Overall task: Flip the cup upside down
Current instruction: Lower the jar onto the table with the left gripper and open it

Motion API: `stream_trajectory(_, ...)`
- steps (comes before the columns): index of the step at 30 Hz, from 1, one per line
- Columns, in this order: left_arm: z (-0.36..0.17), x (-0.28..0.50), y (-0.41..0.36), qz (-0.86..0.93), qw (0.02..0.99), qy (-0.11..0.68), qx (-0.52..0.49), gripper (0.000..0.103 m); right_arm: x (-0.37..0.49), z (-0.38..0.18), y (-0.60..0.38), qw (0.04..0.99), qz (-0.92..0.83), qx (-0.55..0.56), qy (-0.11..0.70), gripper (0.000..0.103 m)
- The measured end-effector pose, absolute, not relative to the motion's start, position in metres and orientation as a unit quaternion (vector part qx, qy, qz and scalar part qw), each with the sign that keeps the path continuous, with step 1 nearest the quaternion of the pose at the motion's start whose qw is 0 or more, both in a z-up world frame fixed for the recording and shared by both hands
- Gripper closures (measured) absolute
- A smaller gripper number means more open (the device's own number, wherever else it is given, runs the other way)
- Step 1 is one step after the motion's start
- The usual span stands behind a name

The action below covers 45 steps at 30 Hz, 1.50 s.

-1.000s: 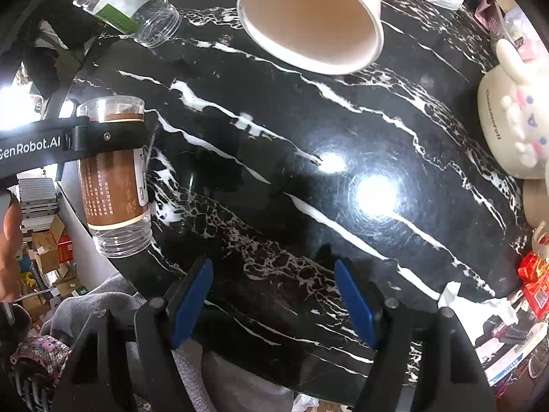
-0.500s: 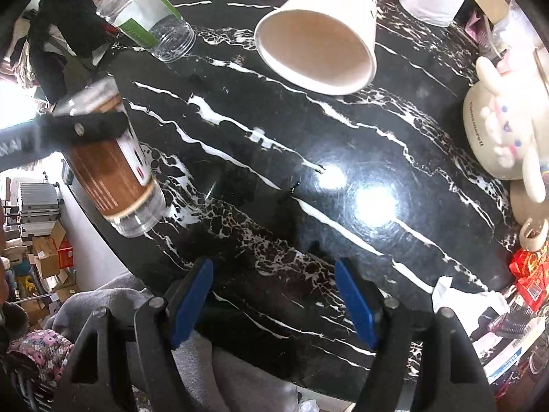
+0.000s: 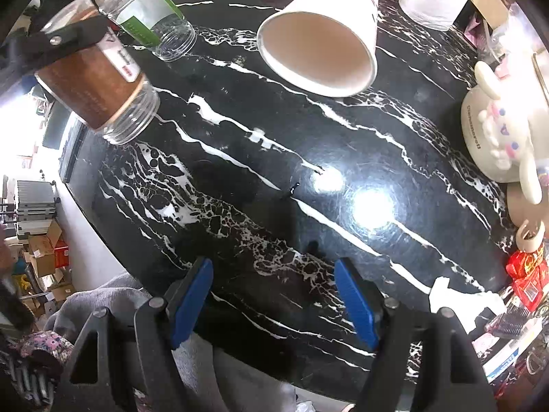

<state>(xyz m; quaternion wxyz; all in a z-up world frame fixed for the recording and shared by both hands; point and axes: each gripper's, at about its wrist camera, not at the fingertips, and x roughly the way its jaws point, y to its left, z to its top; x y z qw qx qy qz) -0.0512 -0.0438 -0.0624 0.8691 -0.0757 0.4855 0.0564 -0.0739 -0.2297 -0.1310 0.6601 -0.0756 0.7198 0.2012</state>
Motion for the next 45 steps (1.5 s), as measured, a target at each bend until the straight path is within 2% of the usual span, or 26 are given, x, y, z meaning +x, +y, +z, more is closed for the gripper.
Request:
stream_trajectory(14,-0.113,-0.065,-0.047,0.103,0.890,0.443,-0.030,0.044,-0.066,-0.136,-0.218,0.655,0.217,-0.110,0.715,0.029)
stream_trajectory(23,-0.116,-0.088,-0.044,0.105,0.897,0.428,-0.030,0.044,-0.066,-0.135,-0.209,0.655,0.221,-0.114,0.714,0.029)
stream_trajectory(33,-0.113,-0.086,-0.042,0.097,0.884,0.456,-0.020,0.044,-0.067,-0.132,-0.185,0.658,0.232,-0.123,0.706,0.029)
stream_trajectory(36,-0.111,-0.082,-0.043,0.084,0.873,0.479,-0.019,0.032,-0.069,-0.129,-0.180,0.661,0.231,-0.119,0.704,0.029)
stream_trajectory(39,-0.103,-0.079,-0.046,0.070,0.868,0.492,-0.013,0.030,-0.072,-0.125,-0.181,0.665,0.229,-0.108,0.703,0.029)
stream_trajectory(42,-0.091,-0.078,-0.046,0.060,0.864,0.499,-0.015,0.020,-0.071,-0.120,-0.180,0.671,0.228,-0.101,0.698,0.029)
stream_trajectory(45,-0.078,-0.075,-0.046,0.054,0.859,0.508,-0.016,0.019,-0.074,-0.109,-0.181,0.680,0.224,-0.100,0.691,0.029)
